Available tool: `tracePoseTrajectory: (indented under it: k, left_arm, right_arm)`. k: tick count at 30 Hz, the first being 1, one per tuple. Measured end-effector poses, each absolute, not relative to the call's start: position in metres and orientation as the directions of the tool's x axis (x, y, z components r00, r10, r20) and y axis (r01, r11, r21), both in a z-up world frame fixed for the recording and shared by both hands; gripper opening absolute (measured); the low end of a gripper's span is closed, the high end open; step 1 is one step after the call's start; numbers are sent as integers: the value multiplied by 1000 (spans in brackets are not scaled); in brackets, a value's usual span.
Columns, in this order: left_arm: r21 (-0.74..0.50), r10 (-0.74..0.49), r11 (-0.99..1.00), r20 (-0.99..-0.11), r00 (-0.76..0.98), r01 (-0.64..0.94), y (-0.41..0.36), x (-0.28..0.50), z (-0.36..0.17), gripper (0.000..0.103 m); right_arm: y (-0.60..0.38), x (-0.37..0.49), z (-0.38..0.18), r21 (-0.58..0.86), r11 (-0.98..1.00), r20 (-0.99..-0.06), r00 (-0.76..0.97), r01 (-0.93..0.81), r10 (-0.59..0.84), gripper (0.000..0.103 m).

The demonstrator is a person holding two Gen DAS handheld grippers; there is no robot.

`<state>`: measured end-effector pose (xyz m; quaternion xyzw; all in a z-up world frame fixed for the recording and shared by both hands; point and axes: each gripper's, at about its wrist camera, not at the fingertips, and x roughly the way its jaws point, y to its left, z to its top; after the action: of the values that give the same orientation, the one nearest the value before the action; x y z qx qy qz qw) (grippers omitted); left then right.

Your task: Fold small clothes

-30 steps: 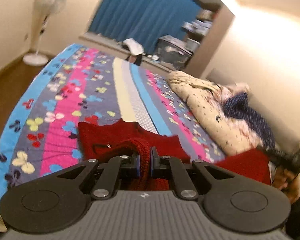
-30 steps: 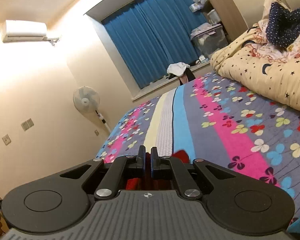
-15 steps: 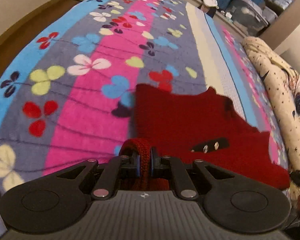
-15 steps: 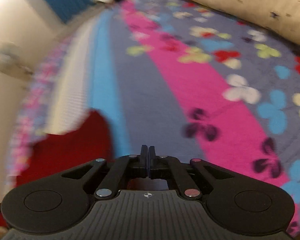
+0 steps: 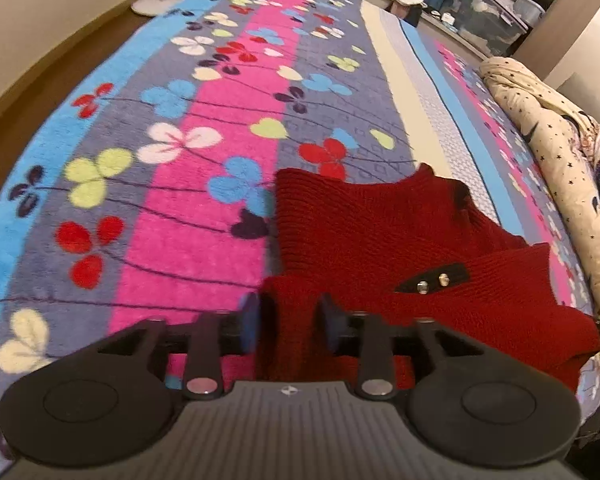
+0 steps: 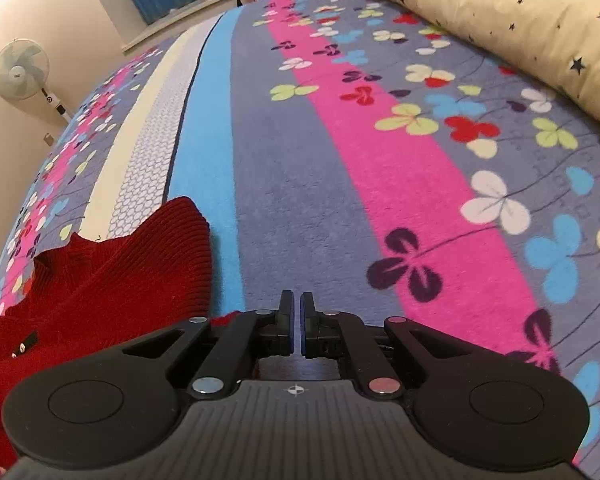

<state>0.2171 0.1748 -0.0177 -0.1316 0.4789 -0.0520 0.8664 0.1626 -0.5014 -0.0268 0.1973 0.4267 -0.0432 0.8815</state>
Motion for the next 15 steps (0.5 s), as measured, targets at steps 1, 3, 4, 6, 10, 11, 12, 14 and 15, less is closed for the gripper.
tracePoseTrajectory:
  k: [1, 3, 4, 6, 10, 11, 12, 14, 15]
  left_arm:
    - [-278, -214, 960, -814, 539, -38, 178, 215, -16, 48]
    - [-290, -220, 956, -809, 546, -44, 184, 211, -14, 48]
    - [-289, -218, 956, -807, 549, -46, 187, 209, -12, 49]
    - [-277, -205, 960, -806, 556, -48, 189, 206, -10, 51]
    - [-263, -187, 963, -806, 562, -58, 194, 203, -8, 55]
    - [-264, -184, 963, -806, 562, -62, 195, 203, -8, 56]
    - [-262, -178, 963, -807, 563, -70, 196, 203, -7, 58]
    - [-254, -163, 964, -810, 563, -85, 200, 203, -8, 60]
    - [-248, -153, 964, -812, 564, -96, 202, 202, -8, 61]
  right_arm:
    - [-504, 160, -27, 305, 919, -769, 633, 250, 83, 3]
    - [-511, 154, -26, 297, 919, -767, 638, 260, 68, 4]
    - [-514, 151, -26, 296, 918, -767, 639, 263, 64, 4]
    - [-519, 147, -26, 294, 917, -766, 640, 269, 58, 6]
    - [-524, 140, -28, 267, 926, -770, 637, 268, 38, 9]
    - [-526, 139, -28, 261, 927, -772, 634, 268, 34, 9]
    - [-527, 138, -29, 256, 928, -774, 632, 270, 30, 9]
    - [-529, 136, -30, 253, 929, -775, 631, 270, 27, 9]
    - [-529, 136, -31, 252, 930, -775, 631, 269, 28, 10]
